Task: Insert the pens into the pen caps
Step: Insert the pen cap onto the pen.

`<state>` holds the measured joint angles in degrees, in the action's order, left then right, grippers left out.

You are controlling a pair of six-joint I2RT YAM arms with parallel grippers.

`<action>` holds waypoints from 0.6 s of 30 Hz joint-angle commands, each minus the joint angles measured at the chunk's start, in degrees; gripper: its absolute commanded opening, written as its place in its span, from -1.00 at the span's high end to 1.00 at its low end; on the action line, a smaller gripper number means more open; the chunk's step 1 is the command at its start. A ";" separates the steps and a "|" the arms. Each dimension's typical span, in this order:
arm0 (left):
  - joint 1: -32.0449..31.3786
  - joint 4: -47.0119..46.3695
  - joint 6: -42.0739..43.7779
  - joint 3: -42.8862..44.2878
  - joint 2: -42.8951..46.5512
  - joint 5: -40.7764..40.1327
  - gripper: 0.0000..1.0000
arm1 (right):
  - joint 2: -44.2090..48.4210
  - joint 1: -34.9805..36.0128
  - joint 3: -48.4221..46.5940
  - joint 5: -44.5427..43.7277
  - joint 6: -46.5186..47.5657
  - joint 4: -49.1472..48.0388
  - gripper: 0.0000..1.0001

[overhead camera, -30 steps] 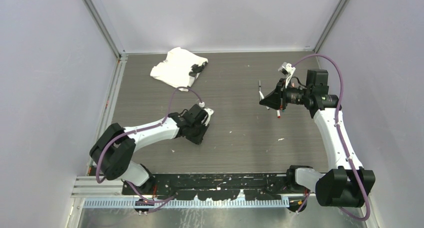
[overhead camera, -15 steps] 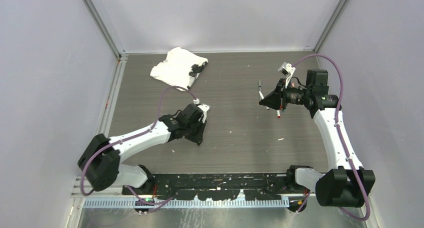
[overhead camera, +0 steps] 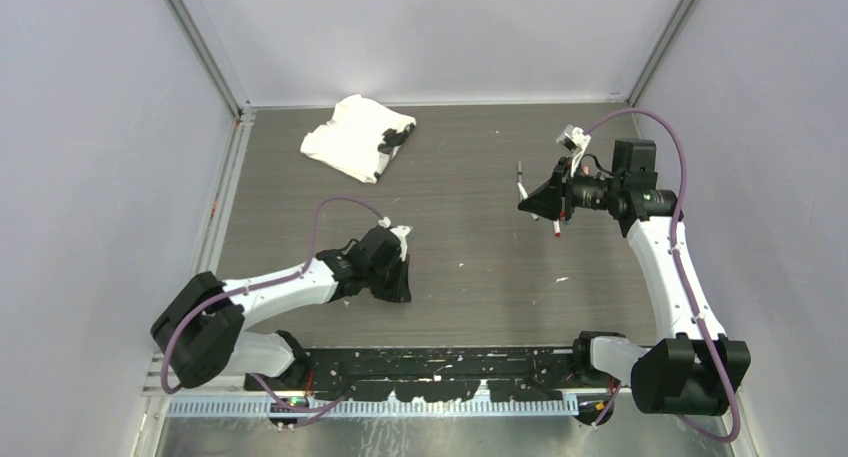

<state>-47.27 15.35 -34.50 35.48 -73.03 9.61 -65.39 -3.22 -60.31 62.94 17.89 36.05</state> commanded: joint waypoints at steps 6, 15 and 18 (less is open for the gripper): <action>-0.20 -0.45 0.78 1.82 -5.10 -8.35 0.99 | 0.51 -0.12 -0.24 1.22 0.15 -1.08 0.98; -0.11 0.53 2.48 3.45 -7.33 -14.70 0.98 | 0.36 -0.12 -0.24 1.31 0.14 -0.90 0.98; 0.34 1.37 3.20 4.37 -8.04 -16.84 0.97 | 0.41 -0.12 -0.26 1.31 0.18 -0.90 0.98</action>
<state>-47.24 15.79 -33.21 37.50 -80.09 -2.61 -65.39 -3.22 -60.29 62.94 17.89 36.05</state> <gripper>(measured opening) 0.014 0.205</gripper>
